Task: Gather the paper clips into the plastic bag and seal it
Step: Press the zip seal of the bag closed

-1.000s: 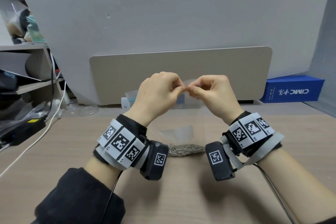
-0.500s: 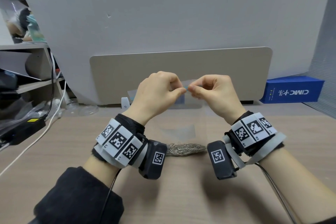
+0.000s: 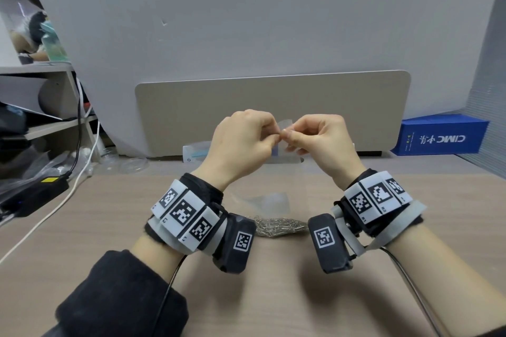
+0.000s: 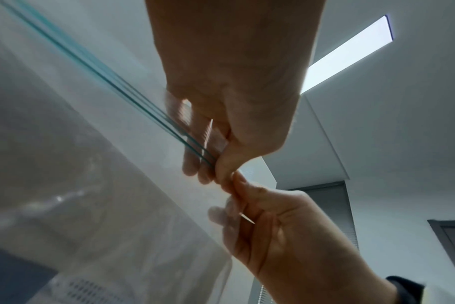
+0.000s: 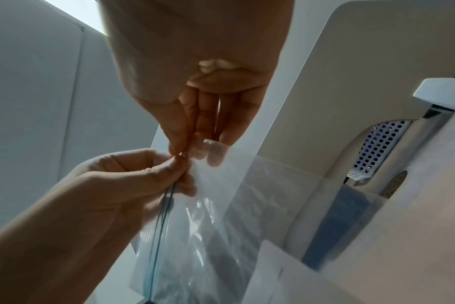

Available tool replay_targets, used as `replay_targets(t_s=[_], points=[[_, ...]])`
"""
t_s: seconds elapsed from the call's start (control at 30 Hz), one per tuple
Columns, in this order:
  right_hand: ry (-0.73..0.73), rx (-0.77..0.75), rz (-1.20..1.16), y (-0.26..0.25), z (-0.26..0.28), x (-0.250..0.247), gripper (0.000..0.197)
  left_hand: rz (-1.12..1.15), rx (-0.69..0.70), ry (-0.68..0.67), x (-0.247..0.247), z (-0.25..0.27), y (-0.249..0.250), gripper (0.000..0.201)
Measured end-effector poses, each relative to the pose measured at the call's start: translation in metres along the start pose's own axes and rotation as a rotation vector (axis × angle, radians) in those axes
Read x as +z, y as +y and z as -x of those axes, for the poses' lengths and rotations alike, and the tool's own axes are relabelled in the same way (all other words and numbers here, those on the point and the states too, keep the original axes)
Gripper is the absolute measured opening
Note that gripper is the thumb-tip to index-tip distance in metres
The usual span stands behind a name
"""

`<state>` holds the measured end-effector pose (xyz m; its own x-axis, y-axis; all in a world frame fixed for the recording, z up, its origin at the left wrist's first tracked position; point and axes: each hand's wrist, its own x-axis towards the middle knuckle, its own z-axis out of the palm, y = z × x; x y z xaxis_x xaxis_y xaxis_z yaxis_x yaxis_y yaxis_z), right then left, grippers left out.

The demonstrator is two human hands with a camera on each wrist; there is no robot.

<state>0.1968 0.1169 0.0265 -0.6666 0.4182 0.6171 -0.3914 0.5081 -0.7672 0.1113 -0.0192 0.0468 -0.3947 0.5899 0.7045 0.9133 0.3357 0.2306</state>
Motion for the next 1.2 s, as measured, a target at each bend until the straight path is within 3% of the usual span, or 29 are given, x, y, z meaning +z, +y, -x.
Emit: replay_targets(t_s=[0.2,0.43,0.53,0.77,0.93,1.2], points=[[0.056,0.01,0.024,0.006,-0.002,0.0,0.013,0.056,-0.152,-0.011,0.0,0.0,0.002,0.013],[0.169,0.049,0.089,0.019,-0.005,0.001,0.02,-0.091,-0.269,0.027,0.001,0.0,0.004,0.015],[0.164,0.05,0.081,0.017,-0.006,-0.002,0.018,-0.072,-0.273,0.031,0.001,0.001,0.004,0.012],[-0.076,-0.012,0.075,0.008,-0.004,-0.005,0.004,0.016,-0.162,-0.011,-0.003,0.001,0.004,0.01],[-0.022,-0.036,0.009,0.005,-0.001,0.001,0.008,0.014,-0.142,-0.016,-0.004,0.0,0.006,0.009],[-0.007,-0.049,0.13,0.006,-0.002,0.004,0.013,-0.023,-0.141,-0.04,-0.009,0.0,0.005,0.01]])
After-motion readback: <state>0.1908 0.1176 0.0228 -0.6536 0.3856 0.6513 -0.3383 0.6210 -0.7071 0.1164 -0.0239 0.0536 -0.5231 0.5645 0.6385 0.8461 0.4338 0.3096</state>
